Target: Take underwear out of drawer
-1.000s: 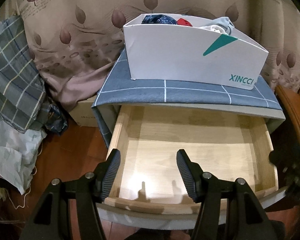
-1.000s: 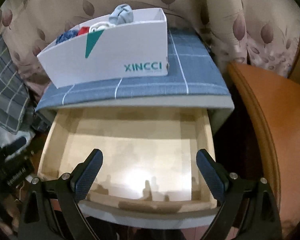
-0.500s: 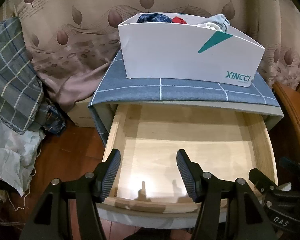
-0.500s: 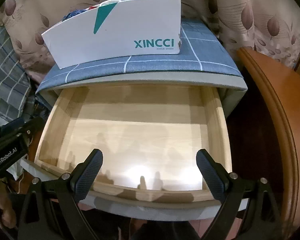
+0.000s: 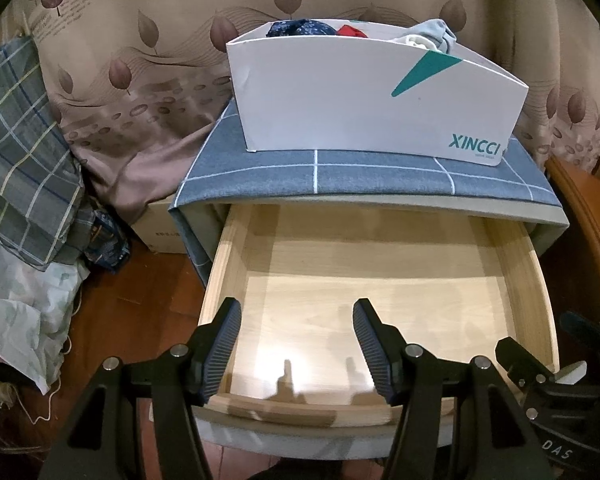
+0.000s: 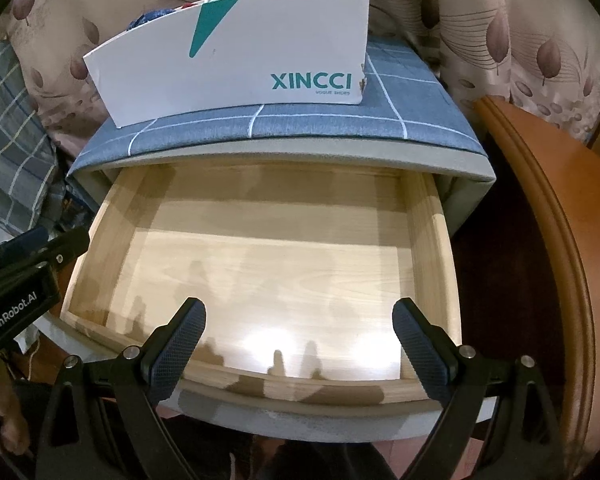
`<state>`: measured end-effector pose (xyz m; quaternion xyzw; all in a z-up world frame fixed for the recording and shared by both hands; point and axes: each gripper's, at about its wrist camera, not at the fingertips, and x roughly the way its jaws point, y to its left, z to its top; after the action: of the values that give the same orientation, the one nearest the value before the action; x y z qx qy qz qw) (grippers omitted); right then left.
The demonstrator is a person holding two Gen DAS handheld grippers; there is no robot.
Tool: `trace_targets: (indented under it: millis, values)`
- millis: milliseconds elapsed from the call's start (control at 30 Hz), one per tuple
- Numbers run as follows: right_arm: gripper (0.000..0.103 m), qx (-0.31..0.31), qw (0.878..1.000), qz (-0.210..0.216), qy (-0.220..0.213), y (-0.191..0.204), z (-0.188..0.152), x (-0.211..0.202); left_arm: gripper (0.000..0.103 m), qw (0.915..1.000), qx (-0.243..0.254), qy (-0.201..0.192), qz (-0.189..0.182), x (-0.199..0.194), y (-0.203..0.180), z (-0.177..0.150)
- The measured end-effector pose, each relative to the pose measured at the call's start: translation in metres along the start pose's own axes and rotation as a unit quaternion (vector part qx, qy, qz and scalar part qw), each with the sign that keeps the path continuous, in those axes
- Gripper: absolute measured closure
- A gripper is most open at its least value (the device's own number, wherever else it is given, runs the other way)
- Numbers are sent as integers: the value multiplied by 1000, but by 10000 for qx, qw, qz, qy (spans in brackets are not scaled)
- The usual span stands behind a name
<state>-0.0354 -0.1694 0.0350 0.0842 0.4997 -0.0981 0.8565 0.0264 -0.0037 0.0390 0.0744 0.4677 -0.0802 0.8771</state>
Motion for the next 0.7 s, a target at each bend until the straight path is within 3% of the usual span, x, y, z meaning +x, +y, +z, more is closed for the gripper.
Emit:
trace_targets:
  millis: [700]
  values:
    - [10, 64, 9999, 36, 111, -5, -1, 5, 43, 10000, 27, 2, 3, 0, -4, 0]
